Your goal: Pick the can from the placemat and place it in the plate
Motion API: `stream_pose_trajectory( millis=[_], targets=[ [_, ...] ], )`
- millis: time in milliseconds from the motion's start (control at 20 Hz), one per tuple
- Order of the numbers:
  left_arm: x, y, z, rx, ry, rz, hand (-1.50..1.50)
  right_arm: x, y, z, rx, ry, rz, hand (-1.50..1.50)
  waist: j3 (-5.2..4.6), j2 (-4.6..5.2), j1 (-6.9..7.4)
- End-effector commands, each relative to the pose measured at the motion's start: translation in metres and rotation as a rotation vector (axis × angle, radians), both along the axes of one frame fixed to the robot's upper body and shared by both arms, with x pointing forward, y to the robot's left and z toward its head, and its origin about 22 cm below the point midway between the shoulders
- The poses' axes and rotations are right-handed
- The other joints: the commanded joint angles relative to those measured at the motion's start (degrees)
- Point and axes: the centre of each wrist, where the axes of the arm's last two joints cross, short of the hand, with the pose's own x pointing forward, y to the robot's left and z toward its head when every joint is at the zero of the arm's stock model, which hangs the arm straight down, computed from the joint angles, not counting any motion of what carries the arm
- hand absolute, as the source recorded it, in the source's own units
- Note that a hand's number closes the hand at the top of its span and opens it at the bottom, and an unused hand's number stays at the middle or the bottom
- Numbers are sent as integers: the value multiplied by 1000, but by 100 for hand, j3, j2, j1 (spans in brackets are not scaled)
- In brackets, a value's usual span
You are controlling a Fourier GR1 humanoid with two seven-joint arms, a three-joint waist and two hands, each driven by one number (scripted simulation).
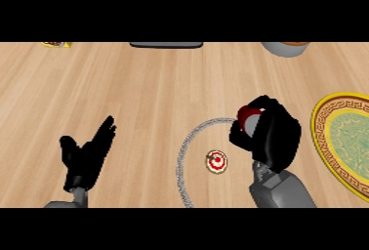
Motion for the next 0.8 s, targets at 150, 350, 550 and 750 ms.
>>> stream_pose_trajectory(
  millis=[150,350,550,750],
  targets=[
    [6,2,-6,-6,41,8,0,16,18,25,93,-256,-297,150,-12,3,-85],
    [-10,-16,-10,-9,45,-1,0,22,-3,21,145,-319,-390,150,0,-3,-68],
    [-15,-2,-16,-10,60,9,0,21,-21,32,199,-447,-427,150,-2,1,-81],
    [-13,17,-7,3,38,41,0,15,-72,16,140,-517,-503,150,0,-5,-150]
  ],
)
